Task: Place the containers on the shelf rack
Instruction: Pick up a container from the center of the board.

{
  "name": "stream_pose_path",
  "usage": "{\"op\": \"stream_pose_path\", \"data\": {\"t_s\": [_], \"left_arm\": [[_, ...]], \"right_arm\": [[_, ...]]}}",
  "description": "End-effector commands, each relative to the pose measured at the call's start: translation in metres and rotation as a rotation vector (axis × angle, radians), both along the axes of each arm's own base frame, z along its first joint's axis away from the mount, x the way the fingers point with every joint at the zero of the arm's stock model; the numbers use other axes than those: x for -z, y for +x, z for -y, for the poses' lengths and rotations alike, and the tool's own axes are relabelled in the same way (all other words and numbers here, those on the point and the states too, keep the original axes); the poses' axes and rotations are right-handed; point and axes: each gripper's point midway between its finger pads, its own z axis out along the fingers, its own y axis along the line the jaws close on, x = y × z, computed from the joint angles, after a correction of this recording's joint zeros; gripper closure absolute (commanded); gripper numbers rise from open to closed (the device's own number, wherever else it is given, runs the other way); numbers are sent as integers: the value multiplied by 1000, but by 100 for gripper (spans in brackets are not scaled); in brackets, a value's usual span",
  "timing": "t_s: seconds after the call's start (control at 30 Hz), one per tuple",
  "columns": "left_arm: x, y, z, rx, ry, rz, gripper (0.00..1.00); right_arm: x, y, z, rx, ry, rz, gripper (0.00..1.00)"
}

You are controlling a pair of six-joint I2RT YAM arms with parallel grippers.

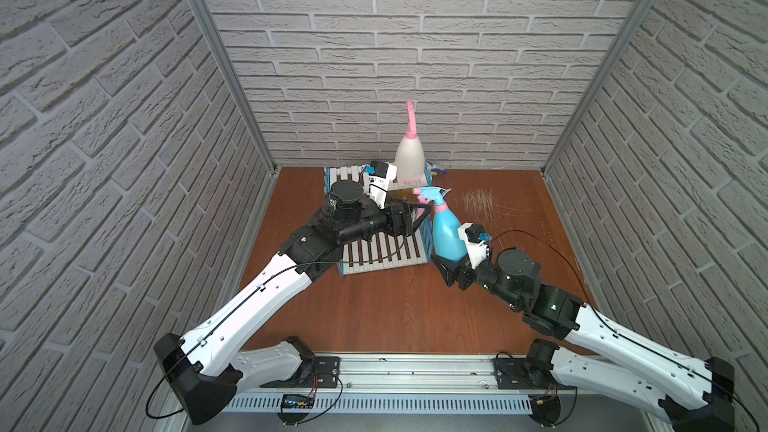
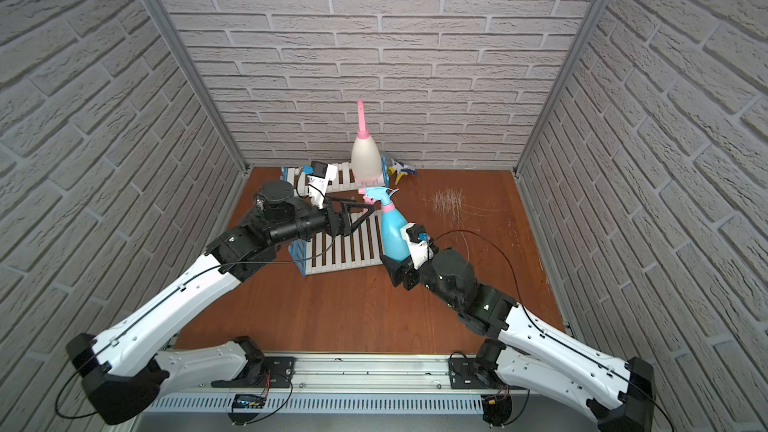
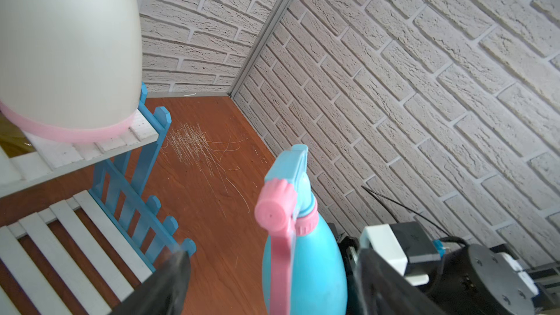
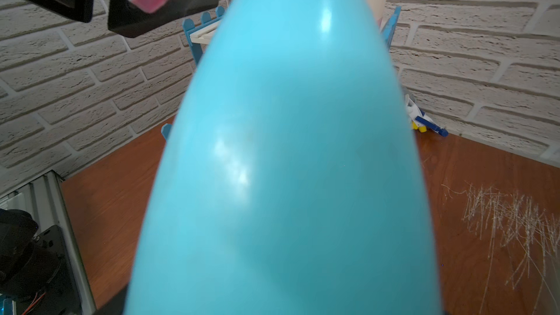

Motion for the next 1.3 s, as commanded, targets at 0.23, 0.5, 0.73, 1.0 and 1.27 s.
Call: {"op": "stream_pose_path", "data": {"t_s": [0.23,0.5,0.73,1.0,1.27], "left_arm": [[-17,-6,4,37,-49,39,49],[-18,-6,-3,3,-49,49,81],[-23,-12,-10,4,-44,71,100],[-28,-8,-52,-98,5,84,100],[-45,-43,-84,-19,54,136,100]], "right_arm": [[-46,-3,-20,-74,130,67,30],[-40,-2,-26,-84,122,41,30],[-30,-1,-29,-91,62,-3,7],[-43,-26,-25,-197,6,-62,1],[-83,-49,-19,-290,45,-79,1]]}}
